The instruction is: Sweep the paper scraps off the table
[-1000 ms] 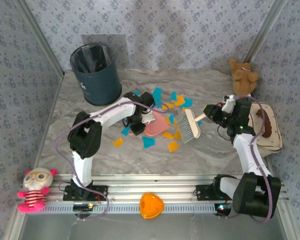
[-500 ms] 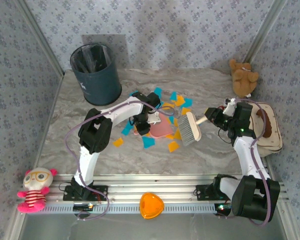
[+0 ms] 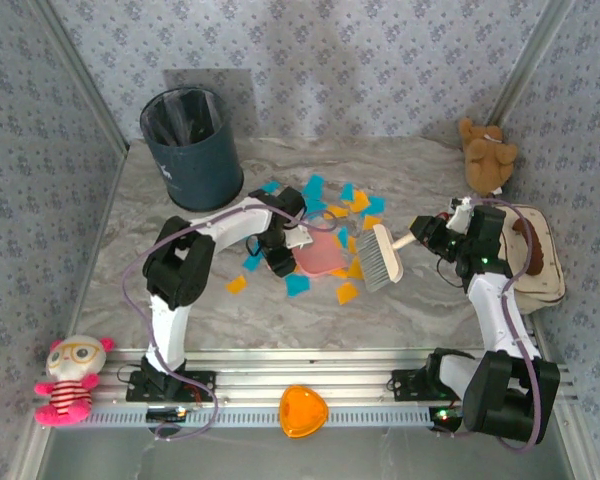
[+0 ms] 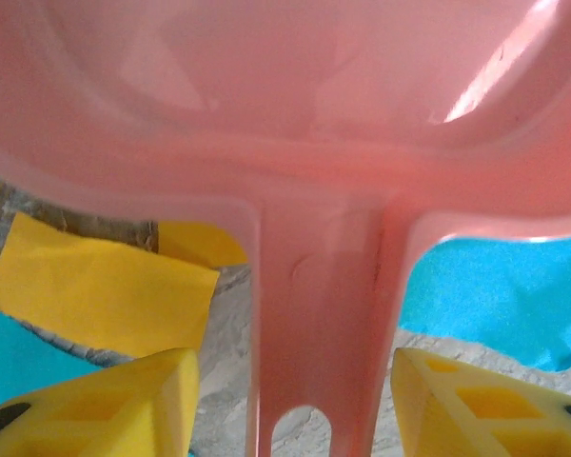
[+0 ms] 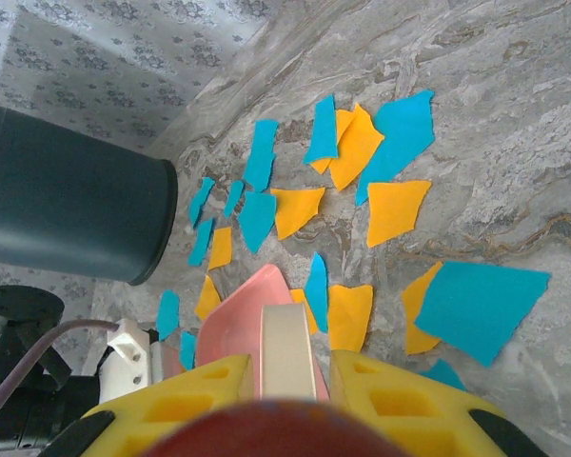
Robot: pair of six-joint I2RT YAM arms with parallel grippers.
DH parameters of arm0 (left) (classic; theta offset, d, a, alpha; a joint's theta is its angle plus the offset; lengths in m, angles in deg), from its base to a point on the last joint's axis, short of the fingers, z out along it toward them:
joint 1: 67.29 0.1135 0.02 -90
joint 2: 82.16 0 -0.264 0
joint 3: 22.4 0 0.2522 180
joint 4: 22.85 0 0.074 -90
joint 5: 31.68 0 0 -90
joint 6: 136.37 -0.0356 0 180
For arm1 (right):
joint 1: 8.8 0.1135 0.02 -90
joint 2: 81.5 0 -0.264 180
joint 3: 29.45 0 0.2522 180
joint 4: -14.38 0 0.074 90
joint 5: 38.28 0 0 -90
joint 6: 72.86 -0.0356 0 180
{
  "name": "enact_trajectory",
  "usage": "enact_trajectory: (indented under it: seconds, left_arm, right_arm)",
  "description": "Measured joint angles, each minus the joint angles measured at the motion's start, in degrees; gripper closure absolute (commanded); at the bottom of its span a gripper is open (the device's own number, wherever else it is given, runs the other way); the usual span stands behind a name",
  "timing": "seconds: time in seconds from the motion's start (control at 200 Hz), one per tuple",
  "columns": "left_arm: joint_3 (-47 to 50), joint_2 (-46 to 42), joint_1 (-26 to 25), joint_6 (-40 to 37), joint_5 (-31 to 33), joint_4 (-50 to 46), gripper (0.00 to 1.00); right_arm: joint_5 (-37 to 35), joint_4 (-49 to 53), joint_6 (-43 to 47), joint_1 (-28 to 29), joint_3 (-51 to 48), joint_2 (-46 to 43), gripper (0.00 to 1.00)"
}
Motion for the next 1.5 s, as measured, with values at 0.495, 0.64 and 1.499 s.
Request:
enact_trajectory:
  seconds: [0.495,0.64,1.499]
  left_arm:
    - [5.2,-1.6,-0.2,0.0,-0.9,6.4,0.51]
    - [6.2,-1.6,-0.2,0.0,-1.2,7.1,0.52]
    - [6.7,-4.0,-1.3,0.4,-0.6,9.0,1.00]
  right_arm:
    - [0.0,0.0,0.0,0.0,0.0,0.0,1.00]
    - [0.0,0.0,0.0,0.0,0.0,0.0,1.00]
    - [0.0,0.0,0.0,0.0,0.0,0.0,1.00]
